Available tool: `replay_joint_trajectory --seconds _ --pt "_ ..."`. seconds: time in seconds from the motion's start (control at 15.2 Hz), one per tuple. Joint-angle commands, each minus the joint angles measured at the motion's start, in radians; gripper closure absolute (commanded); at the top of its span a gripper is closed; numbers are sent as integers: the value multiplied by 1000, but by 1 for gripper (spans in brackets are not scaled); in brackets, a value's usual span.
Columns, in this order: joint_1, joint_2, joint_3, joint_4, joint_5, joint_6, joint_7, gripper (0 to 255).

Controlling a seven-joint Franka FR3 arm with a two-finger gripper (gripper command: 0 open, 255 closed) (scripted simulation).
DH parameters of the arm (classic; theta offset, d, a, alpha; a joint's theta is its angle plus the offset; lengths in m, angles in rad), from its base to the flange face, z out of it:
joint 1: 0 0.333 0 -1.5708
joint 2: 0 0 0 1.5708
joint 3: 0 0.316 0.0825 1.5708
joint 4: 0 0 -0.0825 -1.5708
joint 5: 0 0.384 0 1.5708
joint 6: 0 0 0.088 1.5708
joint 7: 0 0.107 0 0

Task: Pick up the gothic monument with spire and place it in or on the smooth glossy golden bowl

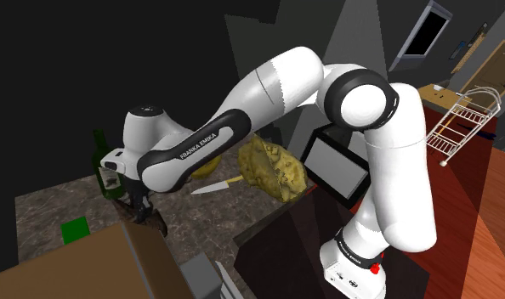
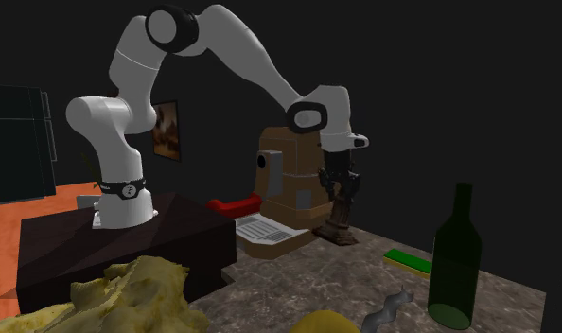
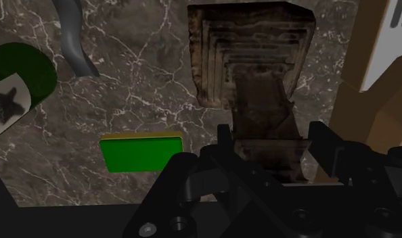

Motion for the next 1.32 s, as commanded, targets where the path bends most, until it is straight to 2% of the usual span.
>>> replay_joint_trajectory --seconds 0.0,0.79,1.25 --pt "-4 -20 4 -2 5 -17 -1 255" --pt "-20 -117 24 17 29 -131 -4 255" --pt "-150 -150 9 -24 71 -140 -169 255"
